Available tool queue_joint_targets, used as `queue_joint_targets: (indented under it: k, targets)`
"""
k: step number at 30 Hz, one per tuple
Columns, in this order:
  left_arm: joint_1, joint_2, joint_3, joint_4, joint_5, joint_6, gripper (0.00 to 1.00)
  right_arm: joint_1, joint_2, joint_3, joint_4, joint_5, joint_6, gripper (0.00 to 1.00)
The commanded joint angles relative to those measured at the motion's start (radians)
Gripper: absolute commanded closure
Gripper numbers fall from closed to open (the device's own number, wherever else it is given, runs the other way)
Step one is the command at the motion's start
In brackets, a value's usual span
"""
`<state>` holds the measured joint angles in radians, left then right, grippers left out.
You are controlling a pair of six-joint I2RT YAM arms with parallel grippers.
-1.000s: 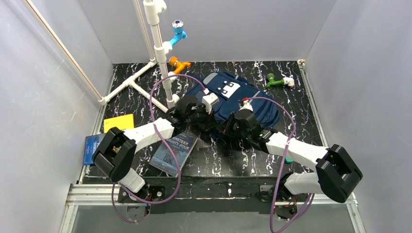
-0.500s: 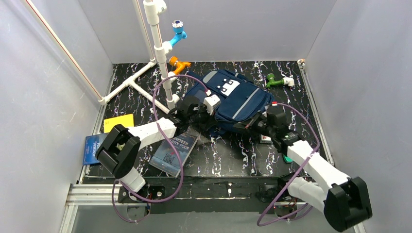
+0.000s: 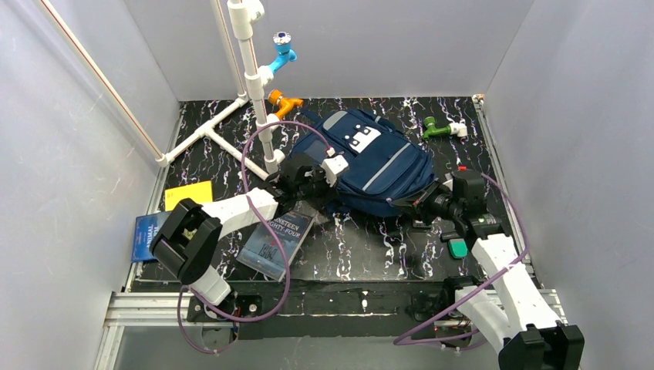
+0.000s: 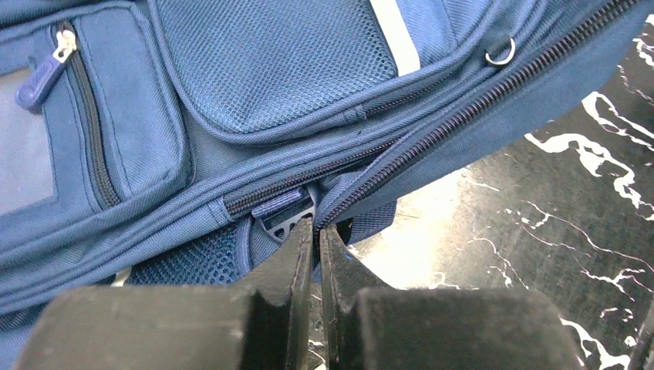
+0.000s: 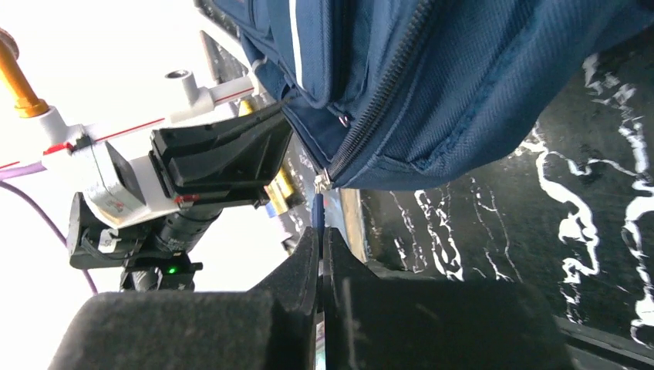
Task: Pack the student bag
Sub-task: Unzip the student bag at the center of the board.
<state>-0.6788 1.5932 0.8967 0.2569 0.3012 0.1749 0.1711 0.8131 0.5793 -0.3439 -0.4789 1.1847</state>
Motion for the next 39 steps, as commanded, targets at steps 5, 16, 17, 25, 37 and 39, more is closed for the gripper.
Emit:
queue_joint_targets:
  k: [5, 16, 17, 25, 37, 39]
  targets:
    - [0.025, -0.115, -0.012, -0.041, 0.116, 0.065, 1.0, -0.015, 0.035, 0.232, -0.147, 0.082, -0.279, 0.99]
    - [-0.1, -0.192, 0.002, -0.014, 0.183, -0.009, 0.52, -0.015, 0.147, 0.25, -0.14, -0.066, -0.395, 0.99]
    - [-0.143, -0.179, 0.015, -0.005, 0.152, -0.03, 0.47, -0.015, 0.156, 0.257, -0.161, -0.077, -0.418, 0.99]
    - [-0.29, -0.036, 0.086, 0.109, -0.043, -0.043, 0.37, -0.013, 0.19, 0.316, -0.251, -0.079, -0.544, 0.99]
    - [-0.304, 0.098, 0.134, 0.169, -0.209, -0.092, 0.78, 0.06, 0.286, 0.369, -0.298, -0.051, -0.679, 0.99]
    - [-0.306, 0.102, 0.139, 0.169, -0.197, -0.115, 0.96, 0.087, 0.299, 0.357, -0.265, -0.036, -0.68, 0.99]
